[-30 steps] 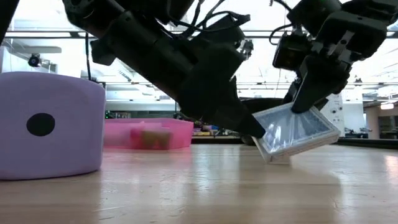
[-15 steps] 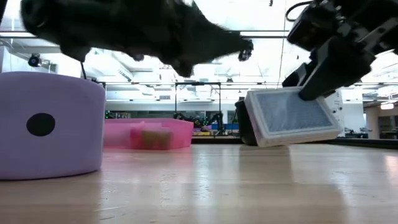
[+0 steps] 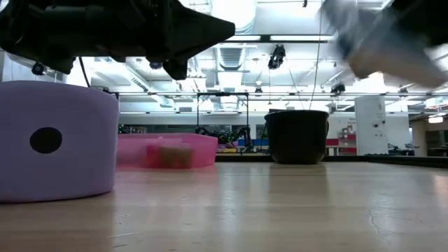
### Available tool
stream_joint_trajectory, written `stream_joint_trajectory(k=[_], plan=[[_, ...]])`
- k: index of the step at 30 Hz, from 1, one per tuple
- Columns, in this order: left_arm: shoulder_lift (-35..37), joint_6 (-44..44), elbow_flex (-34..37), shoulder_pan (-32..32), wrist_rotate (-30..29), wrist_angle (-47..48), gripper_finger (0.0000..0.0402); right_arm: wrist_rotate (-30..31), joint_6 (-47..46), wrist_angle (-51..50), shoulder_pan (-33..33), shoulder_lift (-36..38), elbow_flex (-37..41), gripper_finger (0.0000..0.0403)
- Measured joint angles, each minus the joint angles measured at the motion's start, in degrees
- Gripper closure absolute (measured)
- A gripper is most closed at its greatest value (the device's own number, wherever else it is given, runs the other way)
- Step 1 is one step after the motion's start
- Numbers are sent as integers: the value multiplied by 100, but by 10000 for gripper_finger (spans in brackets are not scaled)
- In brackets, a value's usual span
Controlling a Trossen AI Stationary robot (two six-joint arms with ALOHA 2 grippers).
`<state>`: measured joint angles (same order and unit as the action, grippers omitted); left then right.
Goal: Pick & Place Toys
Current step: Put the blue deck of cards into the transparent bin
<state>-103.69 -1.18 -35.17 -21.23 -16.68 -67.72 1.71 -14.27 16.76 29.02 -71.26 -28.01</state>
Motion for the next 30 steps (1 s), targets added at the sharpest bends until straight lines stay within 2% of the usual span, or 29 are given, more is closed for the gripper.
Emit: stream_joint_trajectory(k=[5, 15, 18, 24, 30], plan=[[-6, -9, -21, 0, 2, 1, 401, 11, -57, -478, 498, 792, 0, 333], [-6, -13, -14, 0, 2, 41, 401, 124, -1125, -1872, 1319, 2335, -2, 333], [-6, -24, -14, 0, 2, 43, 401, -248, -1588, -2203, 1429, 2570, -4, 333], [-6, -53, -14, 8, -9, 193, 401, -421, -2713, -3126, 1720, 2349, -4, 333], [-6, -77, -14, 37, -20, 216, 401, -376, -3107, -3116, 1922, 1503, -121, 333]])
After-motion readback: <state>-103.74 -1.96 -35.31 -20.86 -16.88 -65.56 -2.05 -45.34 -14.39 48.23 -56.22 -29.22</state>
